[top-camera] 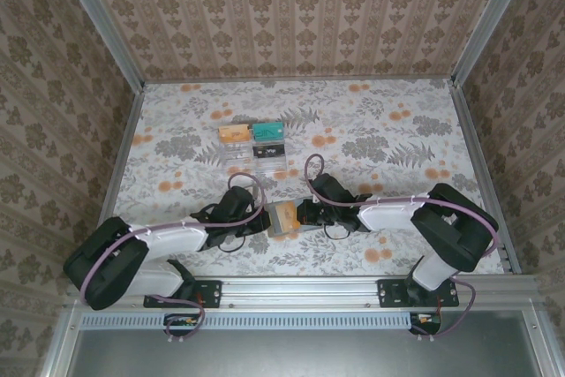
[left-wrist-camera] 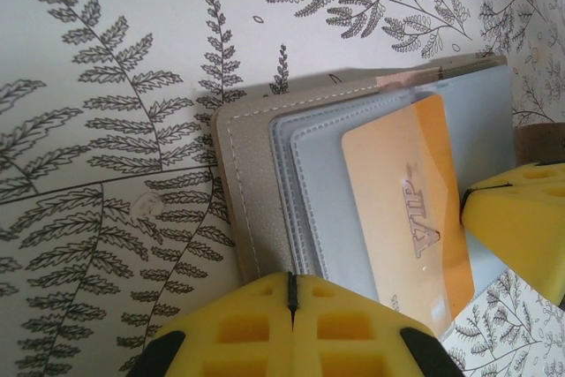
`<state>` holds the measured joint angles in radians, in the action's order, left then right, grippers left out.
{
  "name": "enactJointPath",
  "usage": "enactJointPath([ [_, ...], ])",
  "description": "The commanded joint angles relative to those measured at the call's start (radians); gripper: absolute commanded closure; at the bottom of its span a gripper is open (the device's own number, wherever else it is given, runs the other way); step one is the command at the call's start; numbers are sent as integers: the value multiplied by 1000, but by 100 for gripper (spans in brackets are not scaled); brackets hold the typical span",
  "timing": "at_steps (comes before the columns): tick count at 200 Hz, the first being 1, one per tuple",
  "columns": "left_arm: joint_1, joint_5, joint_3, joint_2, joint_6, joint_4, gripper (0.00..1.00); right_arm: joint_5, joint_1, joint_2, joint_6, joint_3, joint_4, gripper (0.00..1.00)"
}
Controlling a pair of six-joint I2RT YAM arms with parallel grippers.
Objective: Take the credit cards out of the card holder
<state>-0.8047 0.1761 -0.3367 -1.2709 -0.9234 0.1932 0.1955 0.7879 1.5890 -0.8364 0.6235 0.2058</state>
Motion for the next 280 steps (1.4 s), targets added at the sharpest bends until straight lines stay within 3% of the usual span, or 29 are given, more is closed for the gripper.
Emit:
enactJointPath([
  [1, -7, -7, -14, 42, 2, -49, 100, 2, -3, -20, 17, -10, -11, 86],
  [36, -28, -20, -53, 95, 19, -91, 100, 18, -3, -15, 32, 2, -1, 74],
  [128, -51, 16, -92, -93, 13, -16, 100, 54, -3, 39, 36, 18, 30, 74],
  [163, -51, 20, -82, -99, 8, -14, 100, 64, -5, 55, 30, 14, 51, 80],
  [198, -51, 3, -86, -83, 14, -47, 100, 51, -19, 34, 26, -6, 44, 94],
  [280, -37, -6, -69, -47, 24, -84, 100, 71, -114, -45, 70, -99, 21, 96],
])
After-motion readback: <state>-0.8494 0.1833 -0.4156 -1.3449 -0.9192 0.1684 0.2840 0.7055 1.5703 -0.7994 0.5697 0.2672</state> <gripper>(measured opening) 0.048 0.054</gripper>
